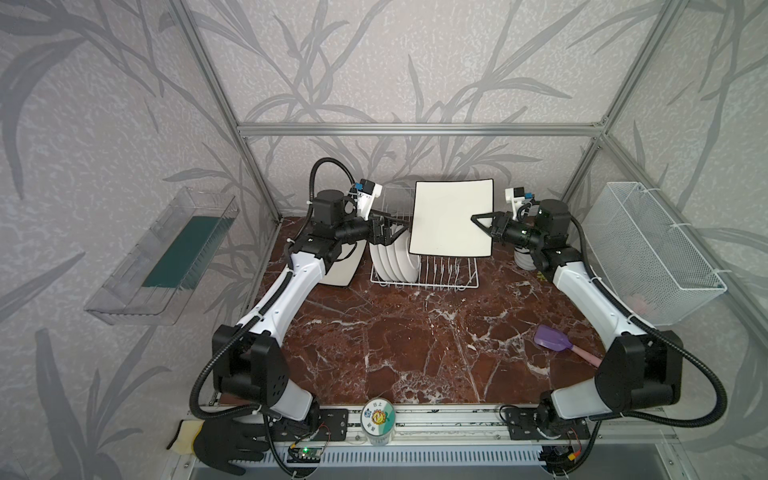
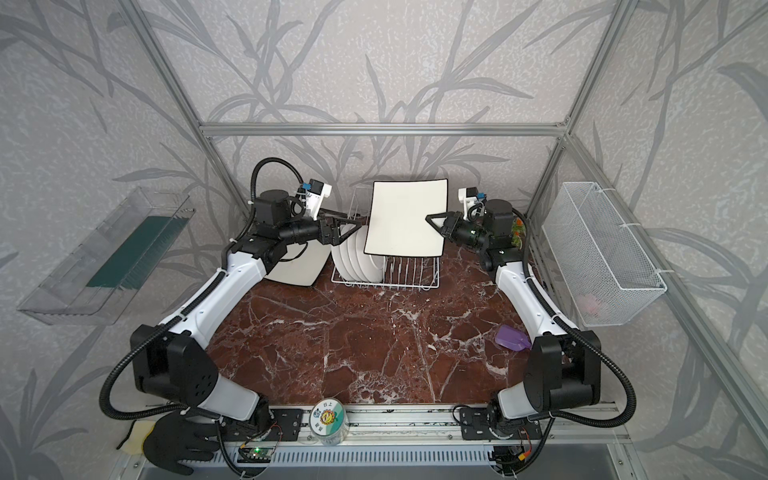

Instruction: Unload the plates from the dish rack

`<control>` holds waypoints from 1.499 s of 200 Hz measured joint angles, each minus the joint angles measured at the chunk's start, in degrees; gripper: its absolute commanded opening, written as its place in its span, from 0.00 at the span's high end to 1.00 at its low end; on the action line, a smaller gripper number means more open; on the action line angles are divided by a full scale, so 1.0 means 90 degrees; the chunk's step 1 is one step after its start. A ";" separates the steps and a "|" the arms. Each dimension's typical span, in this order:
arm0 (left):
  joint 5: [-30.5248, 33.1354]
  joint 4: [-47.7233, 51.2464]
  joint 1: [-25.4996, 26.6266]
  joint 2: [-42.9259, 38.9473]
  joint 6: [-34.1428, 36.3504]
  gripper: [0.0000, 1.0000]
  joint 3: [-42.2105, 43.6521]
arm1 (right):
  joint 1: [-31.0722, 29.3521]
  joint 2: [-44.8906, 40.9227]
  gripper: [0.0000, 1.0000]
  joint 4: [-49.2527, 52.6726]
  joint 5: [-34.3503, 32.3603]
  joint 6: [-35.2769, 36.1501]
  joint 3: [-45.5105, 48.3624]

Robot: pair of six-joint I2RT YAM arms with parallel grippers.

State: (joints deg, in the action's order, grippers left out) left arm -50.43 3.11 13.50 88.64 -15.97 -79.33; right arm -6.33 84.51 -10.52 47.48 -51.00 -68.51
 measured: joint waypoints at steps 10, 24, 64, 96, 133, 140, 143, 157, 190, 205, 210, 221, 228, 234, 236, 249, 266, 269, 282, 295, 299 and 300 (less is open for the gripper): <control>-0.0131 -0.0216 0.0000 0.0087 -0.0236 0.01 0.0036 | -0.0007 0.0000 1.00 -0.0080 0.0027 0.0032 0.0063; -0.0289 -0.0585 0.0000 0.0202 -0.0585 0.02 0.0121 | -0.0034 0.0000 1.00 -0.0151 0.0036 0.0085 0.0117; -0.0512 -0.1163 0.0131 0.0508 -0.1173 0.04 0.0141 | -0.0165 -0.0002 1.00 -0.0352 0.0063 0.0180 0.0134; -0.0607 -0.0959 0.0384 0.0767 -0.1129 0.04 -0.0100 | -0.0265 -0.0027 1.00 -0.0452 0.0107 0.0204 0.0134; -0.0726 -0.0818 0.0544 0.0906 -0.1069 0.12 -0.0325 | -0.0304 -0.0027 1.00 -0.0639 0.0270 0.0109 0.0136; -0.0750 -0.0823 0.0566 0.0928 -0.1064 0.15 -0.0369 | -0.0304 -0.0027 1.00 -0.0699 0.0294 0.0063 0.0136; -0.0765 -0.0818 0.0576 0.0933 -0.1066 0.17 -0.0386 | -0.0304 -0.0027 1.00 -0.0721 0.0306 0.0049 0.0136; -0.0823 -0.0826 0.0590 0.0952 -0.1069 0.24 -0.0440 | -0.0304 -0.0027 1.00 -0.0855 0.0352 -0.0015 0.0136; -0.1032 -0.0971 0.0619 0.0962 -0.1212 0.43 -0.0442 | -0.0304 -0.0027 1.00 -0.1018 0.0471 -0.0104 0.0146; -0.1088 -0.1022 0.0617 0.0962 -0.1280 0.51 -0.0442 | -0.0304 -0.0024 1.00 -0.1095 0.0561 -0.0165 0.0146; -0.1105 -0.1030 0.0612 0.0962 -0.1299 0.54 -0.0442 | -0.0304 -0.0024 1.00 -0.1122 0.0583 -0.0175 0.0146; -0.1129 -0.1042 0.0607 0.0964 -0.1324 0.60 -0.0442 | -0.0304 -0.0022 1.00 -0.1171 0.0631 -0.0204 0.0146; -0.1144 -0.1037 0.0610 0.0967 -0.1358 0.64 -0.0442 | -0.0304 -0.0022 1.00 -0.1192 0.0668 -0.0214 0.0148; -0.1158 -0.1037 0.0610 0.0971 -0.1353 0.67 -0.0442 | -0.0304 -0.0022 1.00 -0.1231 0.0690 -0.0228 0.0155; -0.1158 -0.1037 0.0610 0.0974 -0.1350 0.68 -0.0442 | -0.0304 -0.0022 1.00 -0.1241 0.0690 -0.0226 0.0158; -0.1236 -0.1030 0.0607 0.0979 -0.1409 0.72 -0.0442 | -0.0304 -0.0017 1.00 -0.1316 0.0743 -0.0231 0.0175; -0.1362 -0.1027 0.0576 0.0979 -0.1498 0.80 -0.0442 | -0.0267 0.0029 1.00 -0.1423 0.0869 -0.0228 0.0182; -0.1379 -0.1027 0.0576 0.0979 -0.1511 0.81 -0.0442 | -0.0262 0.0041 1.00 -0.1438 0.0884 -0.0236 0.0182; -0.1443 -0.1042 0.0549 0.0979 -0.1542 0.89 -0.0444 | -0.0245 0.0097 1.00 -0.1518 0.0947 -0.0270 0.0202; -0.1443 -0.0976 0.0539 0.0991 -0.1535 0.97 -0.0444 | -0.0248 0.0129 0.97 -0.1542 0.0957 -0.0284 0.0206; -0.1440 -0.0962 0.0537 0.0996 -0.1532 1.00 -0.0444 | -0.0248 0.0138 0.96 -0.1542 0.0957 -0.0287 0.0211; -0.1440 -0.0959 0.0537 0.0996 -0.1532 1.00 -0.0444 | -0.0248 0.0141 0.96 -0.1542 0.0957 -0.0287 0.0214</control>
State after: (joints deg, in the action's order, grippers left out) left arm -63.40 -5.52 18.33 97.60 -29.76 -83.33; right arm -8.56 85.78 -24.40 56.10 -53.58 -66.59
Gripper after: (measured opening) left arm 0.237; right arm 0.152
